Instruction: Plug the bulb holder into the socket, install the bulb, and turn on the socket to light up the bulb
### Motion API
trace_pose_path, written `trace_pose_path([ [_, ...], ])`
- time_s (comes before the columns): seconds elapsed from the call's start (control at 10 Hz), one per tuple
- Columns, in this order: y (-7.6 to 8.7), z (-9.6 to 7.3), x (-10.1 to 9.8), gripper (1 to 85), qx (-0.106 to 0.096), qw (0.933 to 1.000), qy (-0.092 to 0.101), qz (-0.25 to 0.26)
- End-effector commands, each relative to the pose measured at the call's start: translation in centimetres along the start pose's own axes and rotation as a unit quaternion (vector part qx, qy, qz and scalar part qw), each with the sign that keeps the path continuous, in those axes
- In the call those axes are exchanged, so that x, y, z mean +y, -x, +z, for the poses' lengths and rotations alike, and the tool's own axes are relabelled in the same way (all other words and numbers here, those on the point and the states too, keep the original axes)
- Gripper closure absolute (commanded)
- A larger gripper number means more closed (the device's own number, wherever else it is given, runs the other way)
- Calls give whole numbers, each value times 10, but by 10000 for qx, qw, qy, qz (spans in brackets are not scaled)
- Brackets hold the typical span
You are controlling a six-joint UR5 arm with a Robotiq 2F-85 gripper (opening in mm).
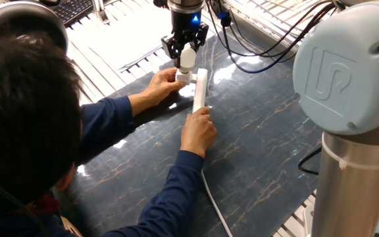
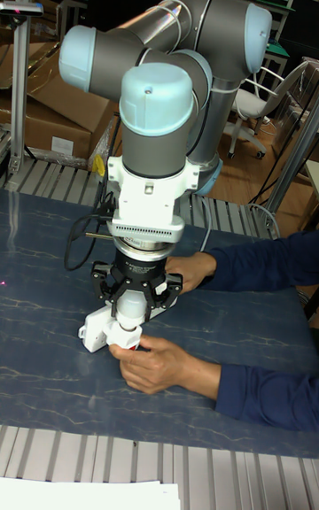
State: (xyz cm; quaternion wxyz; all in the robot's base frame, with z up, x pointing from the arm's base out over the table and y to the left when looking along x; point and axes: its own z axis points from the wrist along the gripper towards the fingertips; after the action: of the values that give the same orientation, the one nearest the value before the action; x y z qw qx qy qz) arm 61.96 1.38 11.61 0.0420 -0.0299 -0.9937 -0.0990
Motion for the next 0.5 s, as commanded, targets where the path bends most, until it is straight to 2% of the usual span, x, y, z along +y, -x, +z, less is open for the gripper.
trace_pose_path([
  [0.0, 9, -2, 7, 307, -204, 9993, 173, -252],
  [0.2, 15, -2, 0, 253, -323, 9982, 47, -498],
  [0.4, 14, -5, -4, 183, -330, 9972, -50, -662],
])
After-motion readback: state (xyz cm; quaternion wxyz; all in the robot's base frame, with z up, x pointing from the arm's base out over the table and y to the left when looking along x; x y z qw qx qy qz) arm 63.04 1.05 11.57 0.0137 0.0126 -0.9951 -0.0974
